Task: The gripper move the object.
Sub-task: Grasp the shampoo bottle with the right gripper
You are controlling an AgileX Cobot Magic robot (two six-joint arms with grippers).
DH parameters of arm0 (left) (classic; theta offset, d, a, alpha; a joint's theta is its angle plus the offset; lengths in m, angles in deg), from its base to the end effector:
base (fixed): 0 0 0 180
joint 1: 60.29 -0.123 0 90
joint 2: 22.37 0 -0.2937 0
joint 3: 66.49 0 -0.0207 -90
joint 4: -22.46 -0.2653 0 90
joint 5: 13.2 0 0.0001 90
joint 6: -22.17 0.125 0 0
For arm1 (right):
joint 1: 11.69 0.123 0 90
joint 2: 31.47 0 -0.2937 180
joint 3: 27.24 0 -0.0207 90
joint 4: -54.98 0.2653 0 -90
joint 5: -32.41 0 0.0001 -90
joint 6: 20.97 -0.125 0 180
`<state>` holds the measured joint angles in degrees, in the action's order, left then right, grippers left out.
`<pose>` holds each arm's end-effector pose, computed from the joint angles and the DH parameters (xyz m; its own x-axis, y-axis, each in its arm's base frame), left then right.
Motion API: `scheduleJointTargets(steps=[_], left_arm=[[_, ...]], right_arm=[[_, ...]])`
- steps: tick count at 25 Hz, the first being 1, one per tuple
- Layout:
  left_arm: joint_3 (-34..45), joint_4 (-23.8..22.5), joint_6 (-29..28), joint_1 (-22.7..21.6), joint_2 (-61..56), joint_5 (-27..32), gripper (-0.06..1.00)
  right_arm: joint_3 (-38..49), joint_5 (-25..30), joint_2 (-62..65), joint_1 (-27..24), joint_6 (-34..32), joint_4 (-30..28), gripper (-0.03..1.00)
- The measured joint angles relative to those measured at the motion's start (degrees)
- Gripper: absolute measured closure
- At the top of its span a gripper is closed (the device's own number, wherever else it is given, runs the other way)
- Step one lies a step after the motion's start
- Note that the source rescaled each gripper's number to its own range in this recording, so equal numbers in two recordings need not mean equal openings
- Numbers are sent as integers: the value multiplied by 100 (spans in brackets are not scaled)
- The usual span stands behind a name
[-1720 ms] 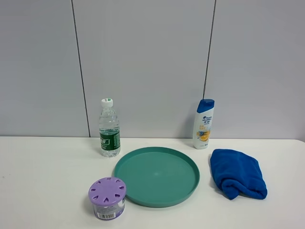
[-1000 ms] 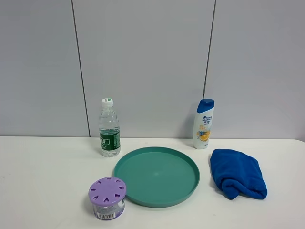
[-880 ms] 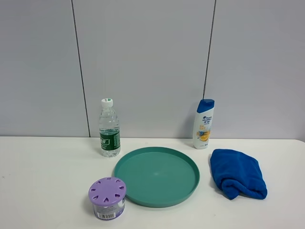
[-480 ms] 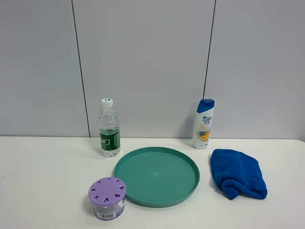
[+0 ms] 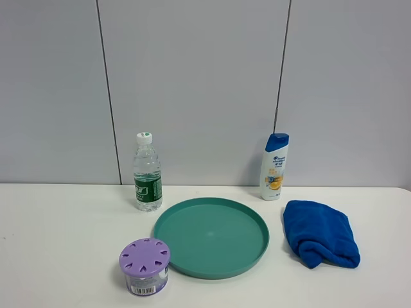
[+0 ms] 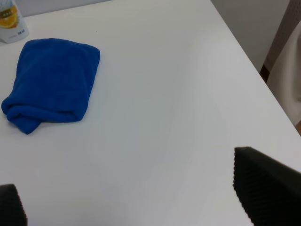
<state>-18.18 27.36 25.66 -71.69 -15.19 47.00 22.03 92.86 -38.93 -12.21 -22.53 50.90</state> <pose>0.0291 -0.0036 0.2731 -0.4259 -0.0672 -0.9023 -0.1238 0.9922 -0.0155 0.0302 -0.0080 0.2670 -0.4563 -0.0038 -0.8898 0.0605 0.9975 -0.0353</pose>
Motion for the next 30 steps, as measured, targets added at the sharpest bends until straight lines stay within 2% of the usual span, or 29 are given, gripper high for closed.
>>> scheduleJointTargets(steps=[4, 7, 9, 14, 18, 21, 27, 30], left_arm=[[0, 0, 0, 0, 0, 0, -6], [0, 0, 0, 0, 0, 0, -6], [0, 0, 0, 0, 0, 0, -6], [0, 0, 0, 0, 0, 0, -6], [0, 0, 0, 0, 0, 0, -6], [0, 0, 0, 0, 0, 0, -6], [0, 0, 0, 0, 0, 0, -6], [0, 0, 0, 0, 0, 0, -6]], right_arm=[[0, 1, -343, 0, 1, 0, 22], [-179, -65, -1200, 0, 155, -21, 22], [-461, -308, -1860, 0, 326, -59, 22], [-1530, -1396, -3544, 0, 474, -47, 22], [-1882, -2897, -4592, 32, 563, -113, 22], [-1897, -3798, -5255, 294, 648, -155, 22], [-1897, -4831, -6674, 1124, 1295, -323, 22], [-1902, -5114, -7390, 1424, 1624, -330, 22]])
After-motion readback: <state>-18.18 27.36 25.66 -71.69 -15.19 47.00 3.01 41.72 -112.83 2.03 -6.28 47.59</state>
